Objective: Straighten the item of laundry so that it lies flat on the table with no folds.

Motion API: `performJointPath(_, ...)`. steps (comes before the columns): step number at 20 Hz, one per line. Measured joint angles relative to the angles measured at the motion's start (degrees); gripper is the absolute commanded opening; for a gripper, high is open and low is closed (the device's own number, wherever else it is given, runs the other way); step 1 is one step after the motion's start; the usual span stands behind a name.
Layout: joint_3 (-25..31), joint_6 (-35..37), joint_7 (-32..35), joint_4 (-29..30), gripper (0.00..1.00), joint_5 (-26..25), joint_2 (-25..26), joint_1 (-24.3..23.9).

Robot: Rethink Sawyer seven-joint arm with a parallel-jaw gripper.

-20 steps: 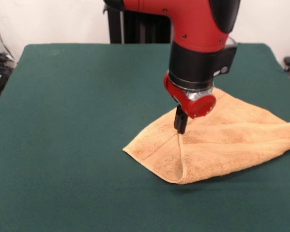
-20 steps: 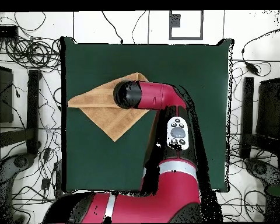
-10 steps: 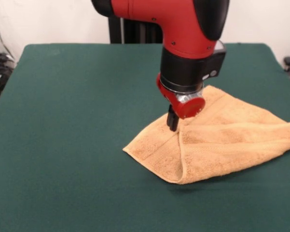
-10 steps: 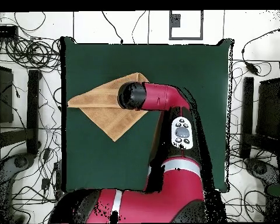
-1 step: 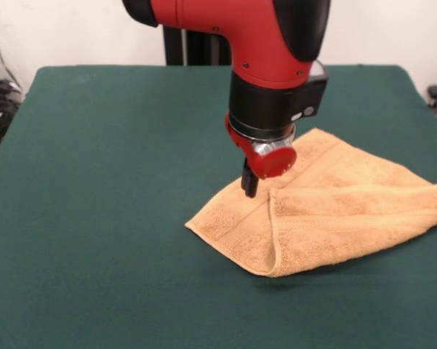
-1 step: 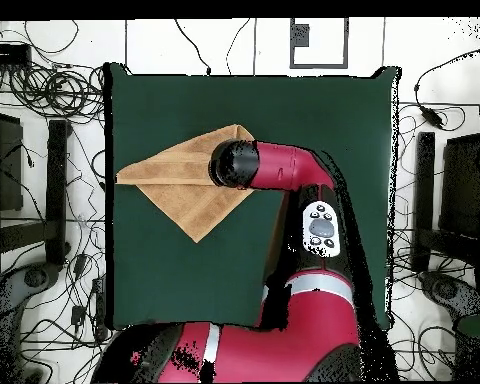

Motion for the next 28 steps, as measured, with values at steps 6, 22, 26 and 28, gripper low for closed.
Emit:
performJointPath(6, 0.0, 1.8, 0.0, 0.0, 0.00, 0.5, -0.1, 0.0)
performJointPath(22, 0.3, 5.1, 0.0, 0.4, 0.00, 1.7, -4.7, -1.5)
performJointPath(26, 0.3, 5.1, 0.0, 0.5, 0.00, 1.7, -5.7, -2.7)
performJointPath(28, 0.3, 5.1, 0.0, 0.4, 0.00, 1.7, -5.9, -3.0)
